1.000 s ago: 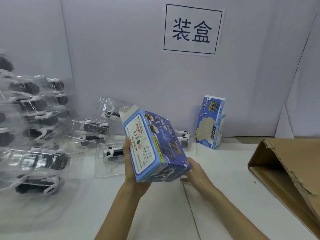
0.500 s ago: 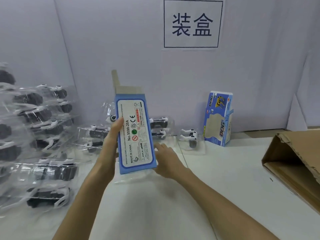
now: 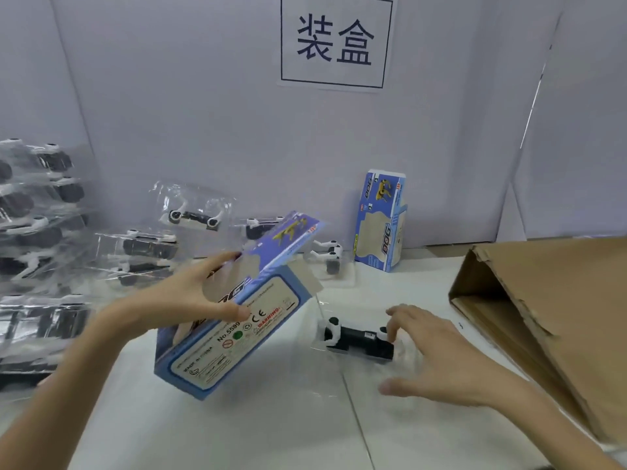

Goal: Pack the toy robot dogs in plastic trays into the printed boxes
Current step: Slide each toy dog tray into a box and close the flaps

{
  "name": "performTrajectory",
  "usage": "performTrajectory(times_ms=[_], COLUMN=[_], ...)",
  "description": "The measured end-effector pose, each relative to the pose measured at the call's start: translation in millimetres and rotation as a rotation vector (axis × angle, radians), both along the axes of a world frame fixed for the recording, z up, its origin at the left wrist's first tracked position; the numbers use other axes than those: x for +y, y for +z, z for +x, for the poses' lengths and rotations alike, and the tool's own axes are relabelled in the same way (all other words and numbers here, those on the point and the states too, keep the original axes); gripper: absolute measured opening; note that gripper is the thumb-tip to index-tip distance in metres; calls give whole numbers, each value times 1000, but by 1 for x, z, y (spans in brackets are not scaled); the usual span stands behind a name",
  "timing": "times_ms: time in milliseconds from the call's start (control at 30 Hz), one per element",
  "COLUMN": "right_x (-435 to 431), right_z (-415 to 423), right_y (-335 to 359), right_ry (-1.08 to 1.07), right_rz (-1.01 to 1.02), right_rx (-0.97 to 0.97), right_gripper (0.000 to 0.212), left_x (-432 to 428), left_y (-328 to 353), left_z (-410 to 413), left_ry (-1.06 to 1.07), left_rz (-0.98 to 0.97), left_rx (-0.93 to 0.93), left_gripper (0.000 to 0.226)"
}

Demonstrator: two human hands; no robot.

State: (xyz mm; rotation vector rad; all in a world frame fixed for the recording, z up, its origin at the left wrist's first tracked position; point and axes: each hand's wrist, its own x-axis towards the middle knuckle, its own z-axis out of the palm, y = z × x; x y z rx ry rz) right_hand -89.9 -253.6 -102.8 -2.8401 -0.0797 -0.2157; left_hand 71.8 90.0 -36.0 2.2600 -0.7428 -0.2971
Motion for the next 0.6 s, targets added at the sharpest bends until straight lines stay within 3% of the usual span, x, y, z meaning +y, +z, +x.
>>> performTrajectory(times_ms=[233, 433, 600], right_x=[3, -6, -14], right_z=[49, 46, 19], right_y=[4, -2, 14], right_ry=[0, -126, -190], right_rz=[-36, 74, 172], right_rx=[219, 15, -232], right_gripper=[74, 87, 70], left_x=[2, 6, 1], left_y=[2, 6, -2], left_z=[-2, -1, -3], left_ry=[-79, -107, -129], left_rz=[160, 269, 233], left_rx=[0, -1, 18], left_gripper=[118, 114, 108])
